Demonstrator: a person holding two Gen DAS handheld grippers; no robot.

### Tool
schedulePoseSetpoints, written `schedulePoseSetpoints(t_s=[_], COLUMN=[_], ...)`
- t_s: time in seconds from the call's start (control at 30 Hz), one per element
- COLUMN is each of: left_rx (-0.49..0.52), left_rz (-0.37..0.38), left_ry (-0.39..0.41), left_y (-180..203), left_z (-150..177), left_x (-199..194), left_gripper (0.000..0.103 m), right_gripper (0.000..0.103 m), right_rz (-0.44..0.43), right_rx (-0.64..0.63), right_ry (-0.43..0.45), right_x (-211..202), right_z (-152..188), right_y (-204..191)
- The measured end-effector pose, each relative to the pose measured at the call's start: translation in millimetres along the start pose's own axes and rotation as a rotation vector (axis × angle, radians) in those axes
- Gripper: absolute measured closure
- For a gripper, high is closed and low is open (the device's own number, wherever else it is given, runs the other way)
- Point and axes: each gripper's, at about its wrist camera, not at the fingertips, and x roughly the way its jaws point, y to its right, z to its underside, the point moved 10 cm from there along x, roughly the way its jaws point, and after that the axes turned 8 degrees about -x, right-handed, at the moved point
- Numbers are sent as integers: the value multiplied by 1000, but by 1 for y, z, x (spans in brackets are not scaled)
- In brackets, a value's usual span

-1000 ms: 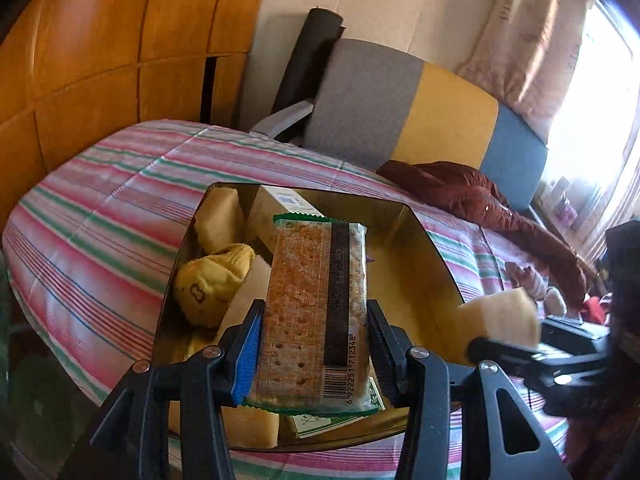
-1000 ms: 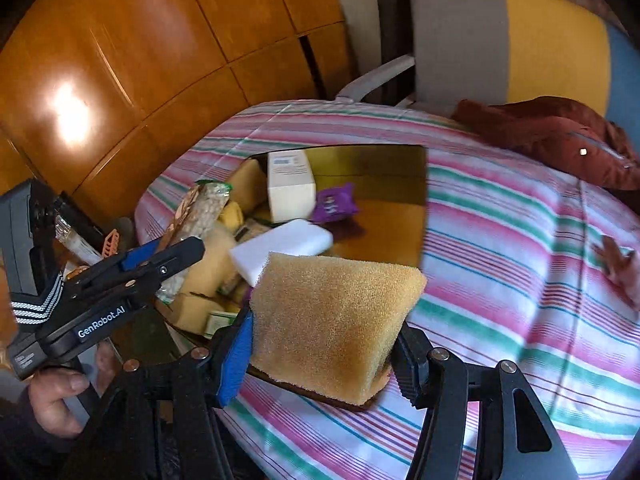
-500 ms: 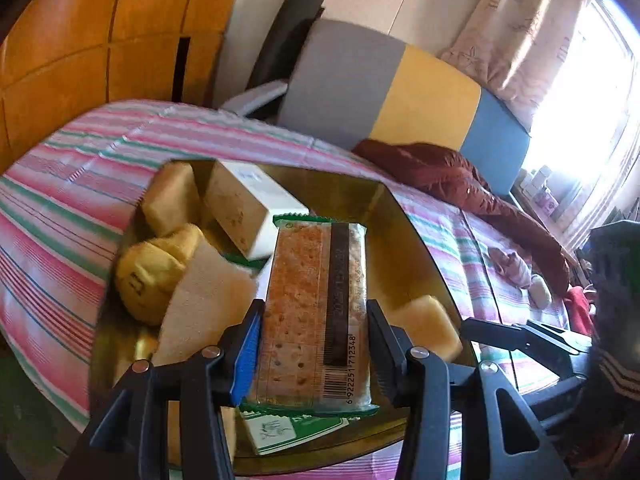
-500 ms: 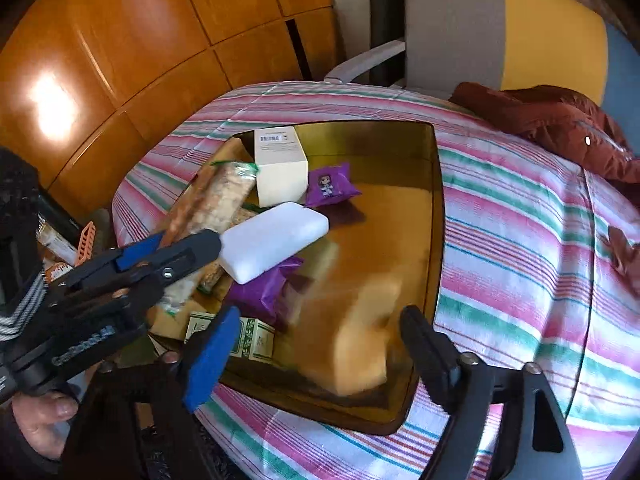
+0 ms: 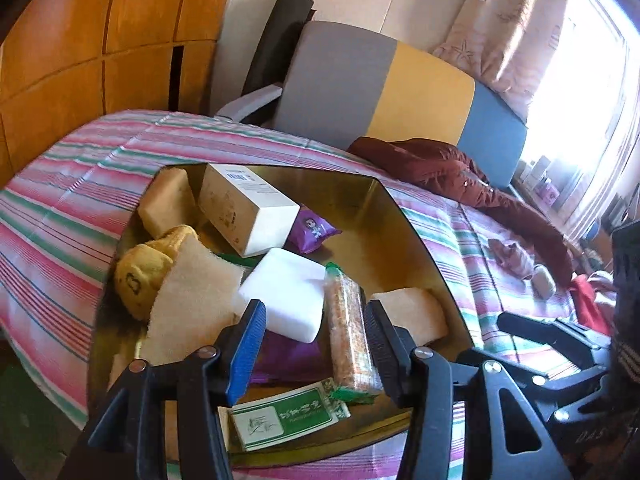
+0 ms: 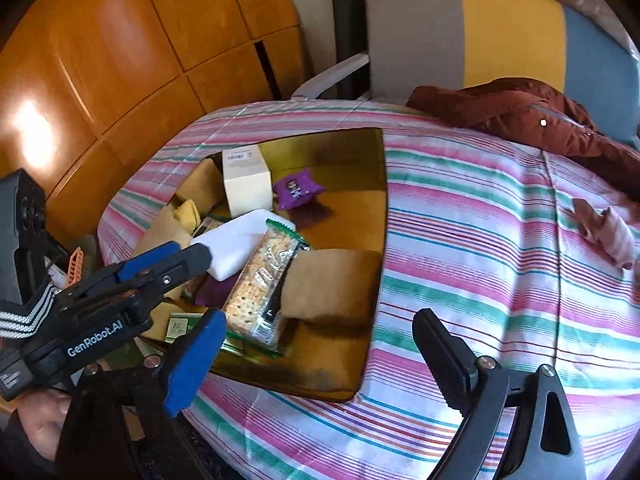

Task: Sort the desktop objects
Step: 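Carry the cracker packet and sponge over the gold tray and open both tools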

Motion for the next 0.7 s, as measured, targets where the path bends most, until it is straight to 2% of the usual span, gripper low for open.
schedulePoseSetpoints(t_s=[0.37,0.7], left_rx=[87,129], left_rz=[-135,-154], left_ry=[77,90], left_y=[-1,8], left_z=[-6,-1], left_x=[-31,-42], left_gripper=[51,51], right_gripper=[3,2], right_rz=[74,110], right_rx=[-27,-33], right_ry=[39,68], right_x=[-14,-25], right_z=[0,0], right_y=[-1,3])
